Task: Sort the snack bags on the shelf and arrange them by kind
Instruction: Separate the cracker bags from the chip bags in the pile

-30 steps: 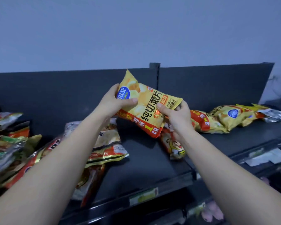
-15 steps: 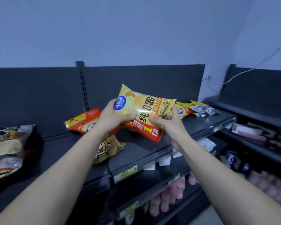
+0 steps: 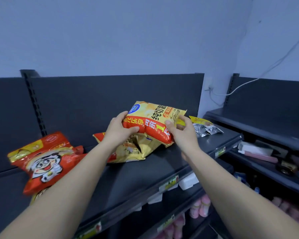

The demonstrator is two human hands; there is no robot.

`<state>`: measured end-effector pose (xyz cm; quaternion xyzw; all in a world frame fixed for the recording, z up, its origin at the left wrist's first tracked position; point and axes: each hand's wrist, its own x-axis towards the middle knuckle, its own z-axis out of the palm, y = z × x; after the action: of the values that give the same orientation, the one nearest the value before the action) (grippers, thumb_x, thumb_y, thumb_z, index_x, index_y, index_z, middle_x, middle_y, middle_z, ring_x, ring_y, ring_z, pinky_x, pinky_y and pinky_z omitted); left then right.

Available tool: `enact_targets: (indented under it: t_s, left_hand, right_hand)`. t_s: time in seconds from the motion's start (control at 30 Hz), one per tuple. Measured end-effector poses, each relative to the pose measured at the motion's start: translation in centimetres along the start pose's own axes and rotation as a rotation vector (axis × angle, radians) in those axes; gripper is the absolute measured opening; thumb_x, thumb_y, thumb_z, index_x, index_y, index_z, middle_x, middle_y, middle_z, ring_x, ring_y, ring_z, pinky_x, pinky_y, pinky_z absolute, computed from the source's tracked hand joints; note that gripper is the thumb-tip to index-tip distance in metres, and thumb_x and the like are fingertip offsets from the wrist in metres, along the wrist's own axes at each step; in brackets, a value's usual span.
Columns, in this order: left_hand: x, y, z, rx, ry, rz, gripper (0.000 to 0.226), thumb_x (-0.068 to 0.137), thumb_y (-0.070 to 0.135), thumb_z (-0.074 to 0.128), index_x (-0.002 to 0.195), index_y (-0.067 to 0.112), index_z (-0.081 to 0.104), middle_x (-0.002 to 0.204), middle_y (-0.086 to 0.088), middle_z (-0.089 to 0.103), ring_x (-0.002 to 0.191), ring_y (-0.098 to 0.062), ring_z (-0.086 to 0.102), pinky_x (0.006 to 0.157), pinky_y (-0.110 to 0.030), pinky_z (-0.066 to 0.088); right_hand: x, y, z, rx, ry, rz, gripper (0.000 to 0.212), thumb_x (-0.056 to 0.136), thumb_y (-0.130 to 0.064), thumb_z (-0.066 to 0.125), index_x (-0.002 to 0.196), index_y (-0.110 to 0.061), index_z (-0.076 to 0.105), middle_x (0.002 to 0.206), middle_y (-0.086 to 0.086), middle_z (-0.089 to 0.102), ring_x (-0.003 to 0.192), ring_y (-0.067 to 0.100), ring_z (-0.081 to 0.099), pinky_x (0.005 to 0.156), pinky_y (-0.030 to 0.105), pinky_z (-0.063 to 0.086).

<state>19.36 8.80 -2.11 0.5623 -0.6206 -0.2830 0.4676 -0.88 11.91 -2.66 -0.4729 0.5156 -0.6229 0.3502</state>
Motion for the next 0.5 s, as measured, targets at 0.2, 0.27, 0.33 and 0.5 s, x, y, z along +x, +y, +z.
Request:
enact_targets:
  t_s: [0.2, 0.27, 0.33, 0.5]
  left_hand:
    - [5.8, -0.7, 2.5, 0.143, 0.133, -0.016, 0.059, 0.088, 0.024, 0.069, 0.141, 0.025, 0.043, 0.133, -0.004, 0.051, 0.121, -0.025, 0.051, 0.102, -0.047, 0.044]
    - [7.0, -1.0, 3.1, 0.192, 0.142, -0.028, 0.058, 0.087, 0.024, 0.069, 0.14, 0.023, 0.044, 0.133, -0.005, 0.05, 0.119, -0.025, 0.052, 0.1, -0.044, 0.045]
    - [7.8, -1.5, 3.5, 0.239, 0.137, -0.05, 0.062, 0.086, 0.027, 0.071, 0.14, 0.021, 0.043, 0.133, -0.005, 0.049, 0.118, -0.024, 0.052, 0.099, -0.043, 0.047]
    - [8.1, -2.4, 4.0, 0.43, 0.087, -0.057, 0.06, 0.089, 0.039, 0.066, 0.142, 0.024, 0.043, 0.129, -0.003, 0.051, 0.119, -0.023, 0.052, 0.097, -0.039, 0.047]
  right_hand:
    - [6.9, 1.2, 1.1, -0.146, -0.19, -0.032, 0.059, 0.083, -0.015, 0.075, 0.136, -0.023, 0.05, 0.131, 0.0, 0.054, 0.114, 0.017, 0.056, 0.094, 0.036, 0.052]
    - [8.6, 1.7, 1.6, -0.248, -0.176, -0.06, 0.053, 0.088, -0.014, 0.069, 0.137, -0.025, 0.05, 0.133, 0.0, 0.052, 0.119, 0.018, 0.053, 0.099, 0.042, 0.05]
    - [10.0, 2.0, 2.1, -0.329, -0.124, -0.119, 0.045, 0.091, -0.015, 0.065, 0.134, -0.026, 0.054, 0.131, 0.0, 0.052, 0.12, 0.018, 0.052, 0.099, 0.039, 0.049]
    - [12.1, 2.4, 2.9, -0.621, -0.046, -0.278, 0.033, 0.096, -0.02, 0.059, 0.129, -0.024, 0.061, 0.131, 0.0, 0.05, 0.116, 0.017, 0.054, 0.081, 0.022, 0.038]
